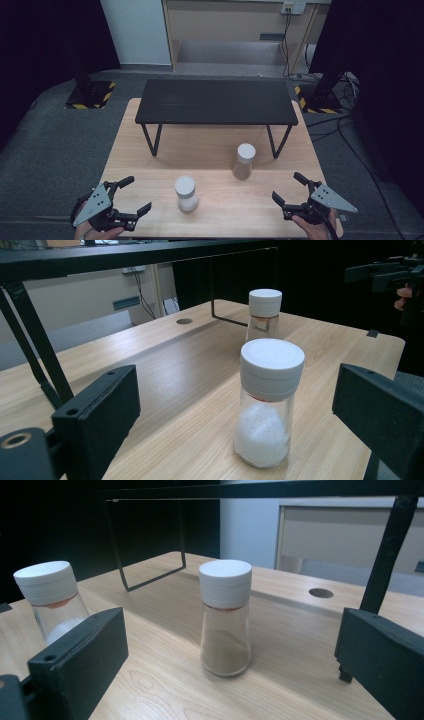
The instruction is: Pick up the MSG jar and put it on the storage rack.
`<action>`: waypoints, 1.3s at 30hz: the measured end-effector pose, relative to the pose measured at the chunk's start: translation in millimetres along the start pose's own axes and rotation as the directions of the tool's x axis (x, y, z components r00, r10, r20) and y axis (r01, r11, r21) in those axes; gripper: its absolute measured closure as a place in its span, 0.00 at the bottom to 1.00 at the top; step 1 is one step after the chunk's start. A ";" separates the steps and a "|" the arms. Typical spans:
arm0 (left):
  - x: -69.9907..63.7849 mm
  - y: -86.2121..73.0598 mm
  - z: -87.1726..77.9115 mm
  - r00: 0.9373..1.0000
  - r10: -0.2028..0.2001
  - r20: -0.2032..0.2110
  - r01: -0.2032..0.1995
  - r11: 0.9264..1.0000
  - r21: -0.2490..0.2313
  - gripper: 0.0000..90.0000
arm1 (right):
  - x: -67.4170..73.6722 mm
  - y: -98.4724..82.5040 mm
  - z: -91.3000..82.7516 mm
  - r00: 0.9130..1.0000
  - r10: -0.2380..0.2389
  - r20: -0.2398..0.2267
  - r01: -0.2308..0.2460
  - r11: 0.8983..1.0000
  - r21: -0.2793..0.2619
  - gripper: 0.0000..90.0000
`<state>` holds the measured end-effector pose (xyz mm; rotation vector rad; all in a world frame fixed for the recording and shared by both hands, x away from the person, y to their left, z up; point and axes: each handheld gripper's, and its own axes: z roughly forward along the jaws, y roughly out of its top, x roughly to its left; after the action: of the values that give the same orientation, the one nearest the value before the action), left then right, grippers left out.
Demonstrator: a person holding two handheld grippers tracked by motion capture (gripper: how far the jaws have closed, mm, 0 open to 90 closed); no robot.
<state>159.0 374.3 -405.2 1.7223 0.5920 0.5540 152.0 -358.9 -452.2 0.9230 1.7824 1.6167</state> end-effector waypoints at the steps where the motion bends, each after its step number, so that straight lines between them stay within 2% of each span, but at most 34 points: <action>1: 0.1 -0.2 0.3 1.000 -0.003 0.001 0.003 1.000 0.000 0.04 | -0.2 0.0 0.3 1.000 -0.002 -0.001 0.002 1.000 0.000 0.01; 7: -3.8 -0.9 0.5 1.000 0.013 0.001 -0.013 1.000 -0.012 0.03 | -0.2 0.0 0.1 1.000 -0.002 -0.006 0.002 1.000 0.000 0.02; 16: -3.7 -3.4 -3.9 1.000 -0.005 -0.022 0.005 0.999 -0.032 0.03 | -2.2 -0.6 -0.3 1.000 0.006 -0.018 -0.006 1.000 -0.002 0.02; 24: -2.4 -3.9 -4.4 1.000 -0.014 -0.020 0.013 0.999 -0.035 0.02 | -2.9 -1.0 -0.4 1.000 0.008 -0.028 -0.008 1.000 -0.005 0.02; 27: -1.8 -2.6 -6.8 1.000 0.003 -0.024 -0.004 1.000 -0.025 0.02 | -2.8 -0.9 -0.7 1.000 0.010 -0.027 -0.010 1.000 -0.004 0.02; 28: 1.2 -4.3 -7.6 1.000 -0.017 -0.011 0.017 0.999 -0.035 0.02 | -2.9 -1.3 -1.0 1.000 0.012 -0.026 -0.012 1.000 -0.006 0.02; 31: 4.1 -3.9 -8.5 1.000 -0.029 -0.004 0.029 0.999 -0.027 0.02 | -3.3 -1.6 -1.4 1.000 0.014 -0.027 -0.014 1.000 -0.007 0.02; 34: 5.0 -0.7 -8.1 1.000 -0.021 0.004 0.021 1.000 -0.010 0.02 | -3.5 -1.4 -1.2 0.999 0.017 -0.029 -0.018 1.000 -0.004 0.03; 39: 5.7 5.0 -6.5 1.000 -0.016 0.027 0.016 1.000 -0.008 0.02 | -3.9 -1.8 -1.6 0.999 0.017 -0.032 -0.017 1.000 -0.009 0.03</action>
<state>159.7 381.7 -398.5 1.7137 0.5835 0.5208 152.8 -363.0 -454.0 0.9153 1.7914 1.6584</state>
